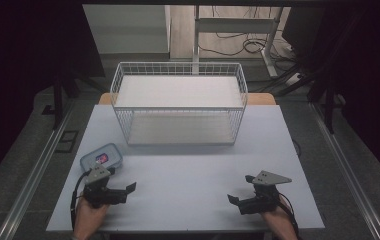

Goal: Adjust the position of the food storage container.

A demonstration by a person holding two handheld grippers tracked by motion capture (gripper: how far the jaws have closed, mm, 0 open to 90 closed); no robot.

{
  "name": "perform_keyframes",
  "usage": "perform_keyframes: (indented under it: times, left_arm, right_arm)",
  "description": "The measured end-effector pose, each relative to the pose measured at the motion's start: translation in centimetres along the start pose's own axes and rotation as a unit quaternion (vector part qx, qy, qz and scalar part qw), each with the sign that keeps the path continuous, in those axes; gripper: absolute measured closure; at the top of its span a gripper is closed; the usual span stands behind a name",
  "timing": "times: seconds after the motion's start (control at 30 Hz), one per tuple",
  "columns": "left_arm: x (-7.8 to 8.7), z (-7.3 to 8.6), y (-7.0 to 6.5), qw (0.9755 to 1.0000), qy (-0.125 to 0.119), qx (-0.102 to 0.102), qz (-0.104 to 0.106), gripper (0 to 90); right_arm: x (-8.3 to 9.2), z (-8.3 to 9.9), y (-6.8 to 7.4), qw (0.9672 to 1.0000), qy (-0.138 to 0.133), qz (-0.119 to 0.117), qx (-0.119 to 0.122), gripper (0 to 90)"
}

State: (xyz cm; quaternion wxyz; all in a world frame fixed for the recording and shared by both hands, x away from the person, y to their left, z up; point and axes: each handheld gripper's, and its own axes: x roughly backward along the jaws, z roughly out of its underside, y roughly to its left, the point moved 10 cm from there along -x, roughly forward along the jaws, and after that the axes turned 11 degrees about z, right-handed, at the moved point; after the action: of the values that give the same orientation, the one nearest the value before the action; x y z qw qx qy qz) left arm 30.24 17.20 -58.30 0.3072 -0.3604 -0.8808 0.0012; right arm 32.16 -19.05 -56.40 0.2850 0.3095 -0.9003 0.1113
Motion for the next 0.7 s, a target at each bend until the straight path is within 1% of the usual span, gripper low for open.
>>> perform_keyframes:
  times: [0.03, 0.1, 0.13, 0.17, 0.27, 0.37, 0.43, 0.53, 0.63, 0.67, 0.7]
  left_arm:
    - [-0.12, -0.11, -0.14, 1.0000, 0.001, -0.008, -0.004, 1.7]
    - [-0.29, -0.25, -0.31, 0.9999, 0.000, -0.014, -0.006, 1.9]
    - [-0.29, -0.25, -0.31, 0.9999, 0.000, -0.014, -0.006, 2.3]
    - [-0.40, -0.09, -0.30, 0.9999, 0.005, -0.010, -0.005, 2.5]
    - [-0.58, 0.10, -0.23, 0.9999, 0.008, -0.006, 0.003, 2.5]
    - [-0.78, 0.29, -0.30, 0.9998, 0.016, -0.011, 0.007, 2.6]
    - [-0.88, 0.30, -0.39, 0.9997, 0.019, -0.012, 0.009, 2.6]
    - [-0.97, 0.33, -0.42, 0.9995, 0.026, -0.018, 0.005, 1.9]
    - [-1.03, 0.33, -0.39, 0.9992, 0.032, -0.022, 0.004, 0.4]
    - [-1.02, 0.27, -0.38, 0.9992, 0.032, -0.020, 0.007, 0.3]
    - [-0.94, 0.14, -0.35, 0.9994, 0.028, -0.017, 0.013, 0.4]
  right_arm:
    - [-0.19, -0.16, -0.11, 0.9999, -0.006, 0.008, -0.001, 1.9]
    - [-0.36, -0.27, -0.32, 0.9997, -0.010, 0.021, -0.002, 1.1]
    - [-0.36, -0.27, -0.32, 0.9997, -0.010, 0.021, -0.002, 1.1]
    - [-0.46, -0.19, -0.38, 0.9997, -0.010, 0.023, 0.003, 0.3]
    - [-0.58, -0.26, -0.41, 0.9994, -0.014, 0.030, 0.005, 0.1]
    - [-0.80, -0.05, -0.24, 0.9991, -0.004, 0.039, 0.015, 0.0]
    - [-0.95, 0.16, -0.03, 0.9990, 0.003, 0.038, 0.022, 0.0]
    - [-0.98, 0.21, 0.11, 0.9989, 0.008, 0.040, 0.024, 0.0]
    - [-0.97, 0.21, 0.09, 0.9989, 0.011, 0.041, 0.017, 0.0]
    - [-0.95, 0.24, 0.08, 0.9989, 0.013, 0.042, 0.015, 0.0]
    - [-0.99, 0.26, 0.10, 0.9989, 0.014, 0.042, 0.013, 0.0]
